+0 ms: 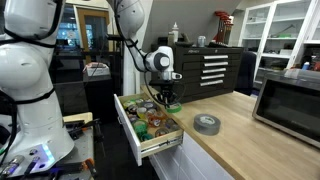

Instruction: Take the green tape from the open drawer of the cabinet and position it on top of the cabinet

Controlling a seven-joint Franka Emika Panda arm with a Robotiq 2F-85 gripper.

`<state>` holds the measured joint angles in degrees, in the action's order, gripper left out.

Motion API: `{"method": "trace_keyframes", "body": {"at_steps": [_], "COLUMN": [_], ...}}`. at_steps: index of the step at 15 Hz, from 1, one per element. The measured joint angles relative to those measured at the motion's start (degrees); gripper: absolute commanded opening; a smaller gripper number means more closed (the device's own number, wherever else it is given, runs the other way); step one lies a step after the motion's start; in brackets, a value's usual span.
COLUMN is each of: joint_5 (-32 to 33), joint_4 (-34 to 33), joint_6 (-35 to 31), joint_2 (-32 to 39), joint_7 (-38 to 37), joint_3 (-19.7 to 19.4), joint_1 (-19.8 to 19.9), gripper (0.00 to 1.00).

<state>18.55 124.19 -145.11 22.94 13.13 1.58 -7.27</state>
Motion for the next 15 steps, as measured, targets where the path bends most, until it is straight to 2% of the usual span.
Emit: {"method": "trace_keyframes", "body": {"at_steps": [6, 12, 13, 14, 15], "joint_5": [-1.0, -3.0, -3.1, -3.2, -3.3], "joint_4": [-14.7, -23.3, -24.4, -25.2, -25.9], "joint_6": [0.3, 1.4, 1.4, 1.4, 1.4], "joint_2": [13.7, 19.3, 19.9, 20.3, 20.7], "joint_7": [1.9, 3.4, 3.8, 4.0, 4.2], "joint_3": [-1.1, 0.4, 0.7, 1.0, 1.1], "joint_1": [4.8, 5.1, 5.1, 5.1, 5.1], "gripper": [0.07, 0.07, 0.38, 0.39, 0.45]}}
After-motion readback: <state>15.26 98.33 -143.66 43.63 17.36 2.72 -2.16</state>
